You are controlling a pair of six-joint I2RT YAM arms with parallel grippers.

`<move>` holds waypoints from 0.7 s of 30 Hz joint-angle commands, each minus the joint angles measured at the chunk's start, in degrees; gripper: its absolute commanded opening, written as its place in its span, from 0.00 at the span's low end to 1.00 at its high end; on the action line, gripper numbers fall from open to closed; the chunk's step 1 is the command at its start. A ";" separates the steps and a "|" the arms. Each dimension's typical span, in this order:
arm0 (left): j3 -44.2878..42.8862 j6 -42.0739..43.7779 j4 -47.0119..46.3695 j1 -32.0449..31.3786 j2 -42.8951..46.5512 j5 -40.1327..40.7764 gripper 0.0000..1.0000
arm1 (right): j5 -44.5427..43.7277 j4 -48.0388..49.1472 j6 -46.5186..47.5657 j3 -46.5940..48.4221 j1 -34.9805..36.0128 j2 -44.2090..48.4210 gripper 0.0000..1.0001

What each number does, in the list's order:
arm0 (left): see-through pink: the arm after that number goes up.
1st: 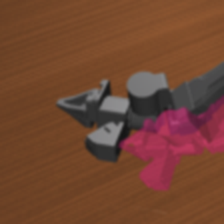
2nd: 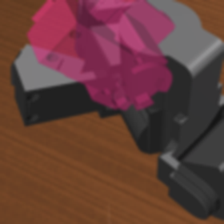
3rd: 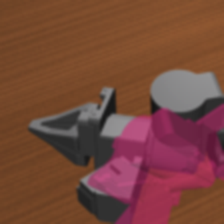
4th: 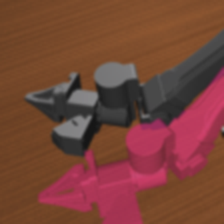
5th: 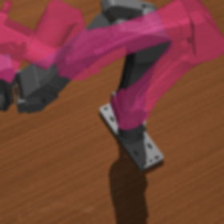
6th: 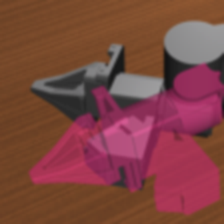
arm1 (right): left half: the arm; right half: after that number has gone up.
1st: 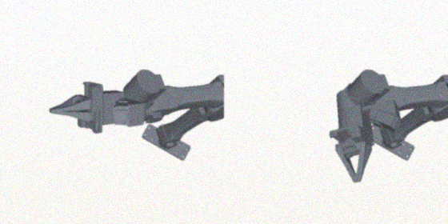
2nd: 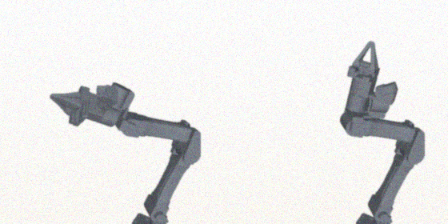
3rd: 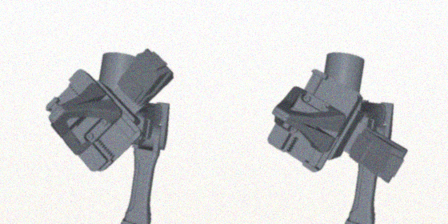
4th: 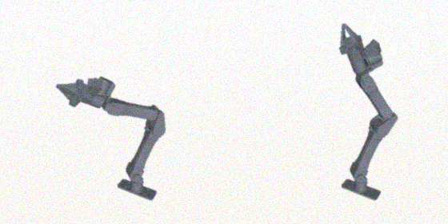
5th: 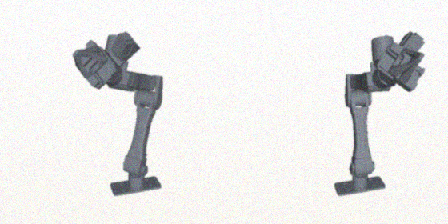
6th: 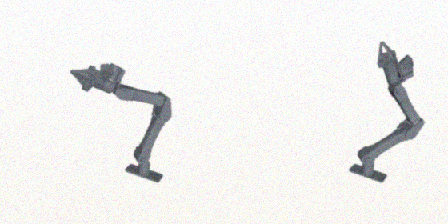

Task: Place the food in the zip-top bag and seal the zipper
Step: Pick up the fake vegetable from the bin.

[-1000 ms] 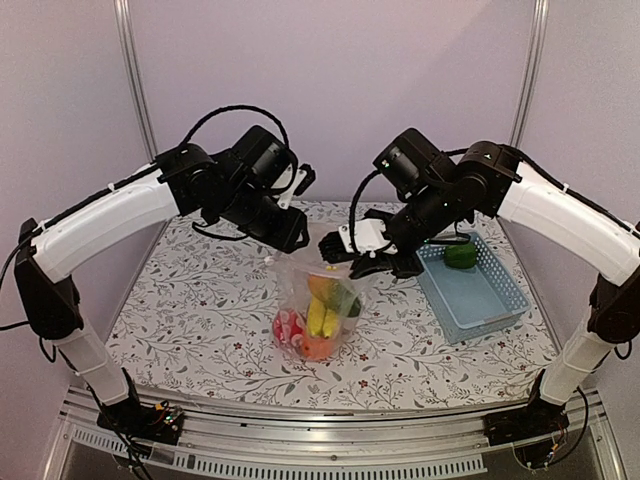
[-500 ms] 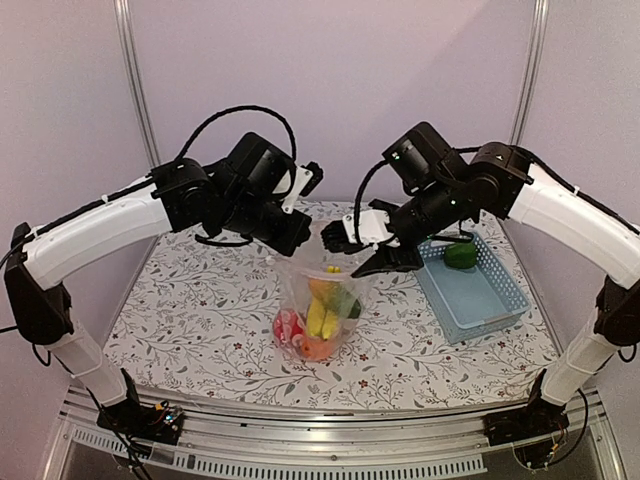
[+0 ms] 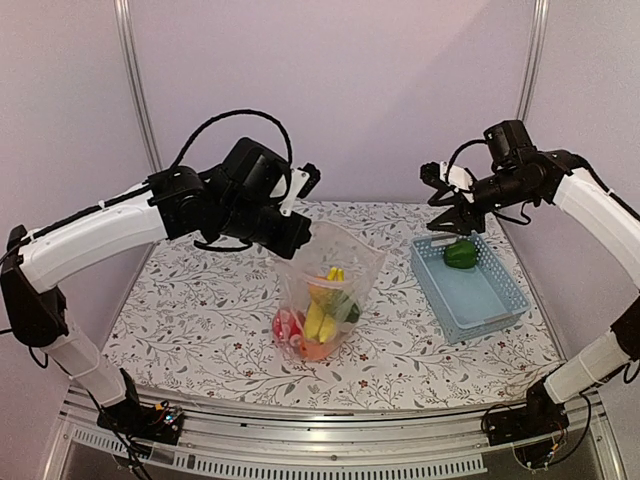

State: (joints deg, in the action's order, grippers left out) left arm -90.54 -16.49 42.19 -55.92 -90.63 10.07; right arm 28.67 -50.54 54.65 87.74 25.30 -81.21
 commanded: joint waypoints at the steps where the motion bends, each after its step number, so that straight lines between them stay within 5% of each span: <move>1: 1.88 -1.15 -2.28 -0.49 2.12 -1.09 0.01 | 2.00 0.88 2.93 -3.46 -10.62 -5.12 0.53; 7: 2.91 -1.79 -2.45 -0.67 2.86 -1.50 0.01 | -4.03 1.80 3.60 -1.40 -18.34 -13.51 0.54; 21: 2.14 -2.03 -2.91 -0.84 3.00 -2.14 0.02 | -25.71 11.69 11.23 -0.39 -18.59 -25.56 0.45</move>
State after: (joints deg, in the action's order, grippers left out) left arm -88.42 -18.31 40.40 -55.99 -88.97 8.25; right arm 9.21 -42.65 62.98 85.86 6.63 -103.72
